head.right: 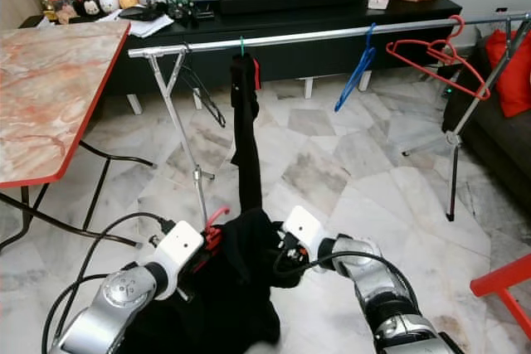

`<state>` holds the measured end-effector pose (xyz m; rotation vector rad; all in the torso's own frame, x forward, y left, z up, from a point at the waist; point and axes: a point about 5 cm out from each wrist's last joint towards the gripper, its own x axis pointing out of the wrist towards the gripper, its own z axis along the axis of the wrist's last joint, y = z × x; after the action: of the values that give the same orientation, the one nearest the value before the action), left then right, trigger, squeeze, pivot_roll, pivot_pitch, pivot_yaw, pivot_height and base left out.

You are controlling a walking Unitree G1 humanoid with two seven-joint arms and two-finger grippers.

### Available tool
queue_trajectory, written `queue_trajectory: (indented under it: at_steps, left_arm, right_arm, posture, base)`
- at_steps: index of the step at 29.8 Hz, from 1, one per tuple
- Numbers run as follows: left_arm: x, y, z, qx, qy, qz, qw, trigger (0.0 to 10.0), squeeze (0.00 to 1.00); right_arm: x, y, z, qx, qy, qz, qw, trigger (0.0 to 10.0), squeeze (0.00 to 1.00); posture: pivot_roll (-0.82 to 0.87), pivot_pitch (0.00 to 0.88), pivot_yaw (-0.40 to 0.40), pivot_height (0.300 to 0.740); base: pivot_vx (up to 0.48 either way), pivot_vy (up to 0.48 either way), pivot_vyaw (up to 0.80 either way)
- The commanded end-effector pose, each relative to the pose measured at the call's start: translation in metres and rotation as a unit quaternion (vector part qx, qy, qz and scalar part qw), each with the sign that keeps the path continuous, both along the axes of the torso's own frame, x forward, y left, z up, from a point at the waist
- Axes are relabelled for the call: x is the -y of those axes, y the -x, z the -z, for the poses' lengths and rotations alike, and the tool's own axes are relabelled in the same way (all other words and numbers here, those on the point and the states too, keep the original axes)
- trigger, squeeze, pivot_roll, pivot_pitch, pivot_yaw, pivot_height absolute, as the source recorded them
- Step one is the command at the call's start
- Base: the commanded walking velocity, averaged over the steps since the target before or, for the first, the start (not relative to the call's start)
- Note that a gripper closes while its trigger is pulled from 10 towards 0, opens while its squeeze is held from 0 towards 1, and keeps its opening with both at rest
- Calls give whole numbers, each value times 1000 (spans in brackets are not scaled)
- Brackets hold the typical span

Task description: Hang hanger

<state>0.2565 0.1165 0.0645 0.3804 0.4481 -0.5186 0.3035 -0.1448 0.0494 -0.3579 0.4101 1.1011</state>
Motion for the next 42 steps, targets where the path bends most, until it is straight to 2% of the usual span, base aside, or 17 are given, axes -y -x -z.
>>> queue_trajectory:
  at_steps: [1, 2, 7, 8, 9, 10, 12, 13, 18, 19, 20, 21, 31, 35, 37, 42]
  left_arm:
    - [-3, -7, -6, 4, 9, -25, 1000, 10000, 0]
    - [-3, -7, -6, 4, 9, -25, 1000, 10000, 0]
    - [7, -12, -16, -12, 62, -43, 997, 10000, 0]
    - [10, -13, -18, -15, 79, -49, 996, 10000, 0]
    - [10, -13, -19, -16, 82, -51, 995, 10000, 0]
    - [12, -15, -21, -18, 93, -57, 994, 10000, 0]
    - [12, -15, -21, -19, 96, -60, 993, 10000, 0]
    - [17, -18, -28, -19, 130, -68, 989, 10000, 0]
    - [19, -19, -32, -25, 146, -74, 986, 10000, 0]
    - [23, -17, -33, -30, 155, -65, 985, 10000, 0]
    - [26, -16, -34, -33, 162, -58, 985, 10000, 0]
    - [28, -16, -34, -35, 166, -54, 984, 10000, 0]
    - [36, -16, -49, -44, 222, -43, 973, 10000, 0]
    - [36, -15, -50, -48, 223, -40, 973, 10000, 0]
    - [35, -15, -51, -52, 220, -39, 973, 10000, 0]
    - [34, -16, -51, -51, 214, -42, 974, 10000, 0]
  right_arm:
    - [-1, 5, 1, -10, 13, -30, 999, 10000, 0]
    - [-1, 5, 1, -10, 13, -30, 999, 10000, 0]
    - [-8, 2, -4, 8, 45, -39, 998, 10000, 0]
    - [-11, 0, -4, 9, 47, -29, 998, 10000, 94]
    - [-12, 0, -4, 8, 46, -26, 999, 10000, 94]
    - [-14, -1, -5, 11, 46, -20, 999, 10000, 196]
    - [-15, -1, -6, 12, 47, -18, 999, 10000, 196]
    - [-16, -4, -6, 23, 59, 0, 998, 10000, 855]
    - [-17, -4, -6, 28, 68, 10, 997, 10000, 855]
    - [-19, -5, -5, 30, 77, 17, 996, 10000, 533]
    - [-20, -6, -5, 32, 84, 22, 996, 10000, 533]
    - [-21, -7, -4, 33, 89, 26, 995, 10000, 0]
    - [-32, -9, -3, 52, 103, 47, 992, 10000, 0]
    - [-33, -10, -2, 64, 119, 58, 989, 10000, 0]
    - [-31, -15, -6, 94, 136, 77, 983, 10000, 0]
    - [-28, -17, -7, 98, 147, 91, 980, 10000, 0]
  posture:
    - [6, 0, 12, 740]
    - [6, 0, 12, 740]
    - [2, 0, 4, 740]
    - [4, 0, 2, 740]
    - [4, 0, 2, 740]
    - [5, 0, 1, 740]
    - [5, 0, 1, 740]
    - [2, 0, -1, 740]
    - [2, 0, -1, 740]
    - [3, 0, -7, 740]
    - [3, 0, -7, 740]
    - [3, 0, -7, 740]
    - [15, 0, -13, 740]
    - [16, 0, -11, 740]
    - [11, 0, -7, 740]
    - [10, 0, -3, 740]
  base:
    - [0, 0, 0]
    - [0, 0, 0]
    - [0, 0, 0]
    - [0, 0, 0]
    - [0, 0, 0]
    - [0, 0, 0]
    - [0, 0, 0]
    - [0, 0, 0]
    - [0, 0, 0]
    - [0, 0, 0]
    - [0, 0, 0]
    - [0, 0, 0]
    - [0, 0, 0]
    - [0, 0, 0]
    - [0, 0, 0]
    - [0, 0, 0]
